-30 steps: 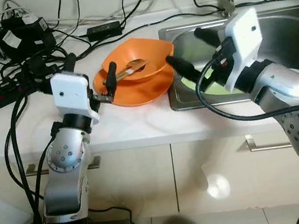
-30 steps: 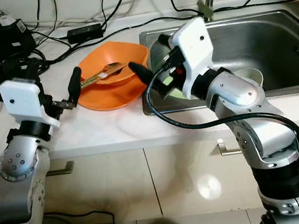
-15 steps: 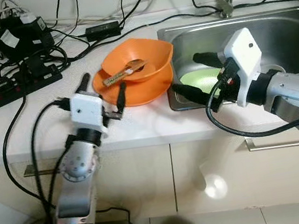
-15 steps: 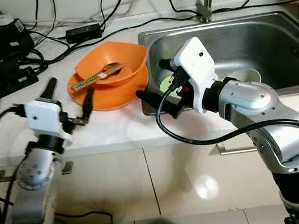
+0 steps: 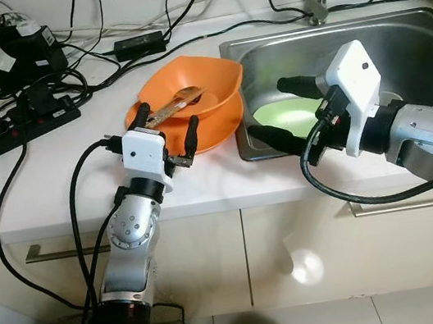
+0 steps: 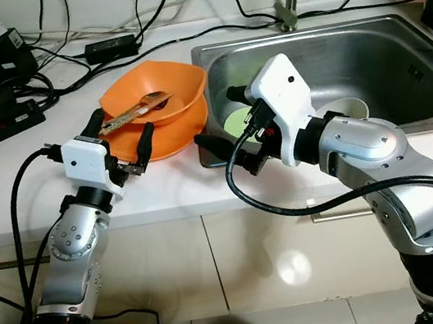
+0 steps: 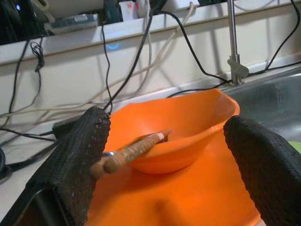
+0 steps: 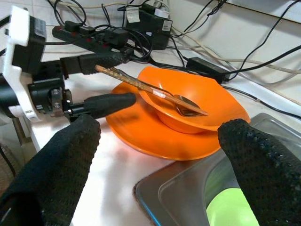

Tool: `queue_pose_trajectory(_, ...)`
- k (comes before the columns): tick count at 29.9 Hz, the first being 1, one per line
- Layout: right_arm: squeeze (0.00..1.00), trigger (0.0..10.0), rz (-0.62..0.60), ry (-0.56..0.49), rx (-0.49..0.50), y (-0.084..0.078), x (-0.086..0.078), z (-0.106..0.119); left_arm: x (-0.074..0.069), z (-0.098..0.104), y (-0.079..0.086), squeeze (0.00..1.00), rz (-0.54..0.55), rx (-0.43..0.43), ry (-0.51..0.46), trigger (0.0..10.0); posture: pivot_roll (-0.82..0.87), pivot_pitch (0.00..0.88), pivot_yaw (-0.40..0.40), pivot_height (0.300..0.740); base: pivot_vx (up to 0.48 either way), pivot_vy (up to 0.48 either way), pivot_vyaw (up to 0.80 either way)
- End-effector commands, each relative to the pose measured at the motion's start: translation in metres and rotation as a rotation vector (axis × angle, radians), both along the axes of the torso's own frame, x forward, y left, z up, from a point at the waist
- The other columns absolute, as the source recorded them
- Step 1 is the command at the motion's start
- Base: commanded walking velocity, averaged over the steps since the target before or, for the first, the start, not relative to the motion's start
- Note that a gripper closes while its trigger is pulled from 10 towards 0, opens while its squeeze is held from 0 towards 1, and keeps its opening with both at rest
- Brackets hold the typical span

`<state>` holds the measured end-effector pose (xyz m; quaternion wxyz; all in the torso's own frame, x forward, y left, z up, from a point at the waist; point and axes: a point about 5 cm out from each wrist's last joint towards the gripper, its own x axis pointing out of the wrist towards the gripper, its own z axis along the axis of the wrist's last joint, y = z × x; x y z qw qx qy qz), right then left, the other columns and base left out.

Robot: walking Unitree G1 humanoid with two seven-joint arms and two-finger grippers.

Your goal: Kitchen organization

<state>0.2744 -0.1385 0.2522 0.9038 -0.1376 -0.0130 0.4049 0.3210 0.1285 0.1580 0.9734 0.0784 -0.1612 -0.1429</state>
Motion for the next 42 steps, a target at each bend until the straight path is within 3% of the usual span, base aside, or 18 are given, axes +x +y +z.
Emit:
queue_pose_trajectory(1,0.00,10.0,0.012,-0.008,-0.006,0.000,-0.003,0.003,0.003,0.002,0.002,0.00,0.008,-0.010,-0.013,10.0,-0.05,0.059,0.037,0.740,0.000,0.000,0.00)
queue_pose_trajectory(7,0.00,10.0,0.012,-0.010,-0.011,-0.001,-0.004,0.003,0.008,0.004,0.001,0.00,0.008,-0.016,-0.021,10.0,-0.05,0.060,0.036,0.740,0.000,0.000,0.00)
queue_pose_trajectory(23,0.00,10.0,0.014,-0.021,-0.014,0.001,-0.004,0.005,0.014,0.002,-0.025,0.00,-0.070,-0.031,-0.016,10.0,-0.07,0.057,0.035,0.740,0.000,0.000,0.00)
queue_pose_trajectory(30,0.00,10.0,0.011,-0.026,-0.015,0.000,-0.004,0.006,0.020,0.012,-0.004,0.00,0.055,-0.025,-0.073,10.0,-0.07,0.060,0.029,0.740,0.000,0.000,0.00)
queue_pose_trajectory(42,0.00,10.0,0.019,-0.045,-0.009,0.001,-0.003,0.011,0.029,0.006,-0.009,0.00,0.008,-0.020,-0.030,10.0,-0.07,0.055,0.027,0.740,0.000,0.000,0.00)
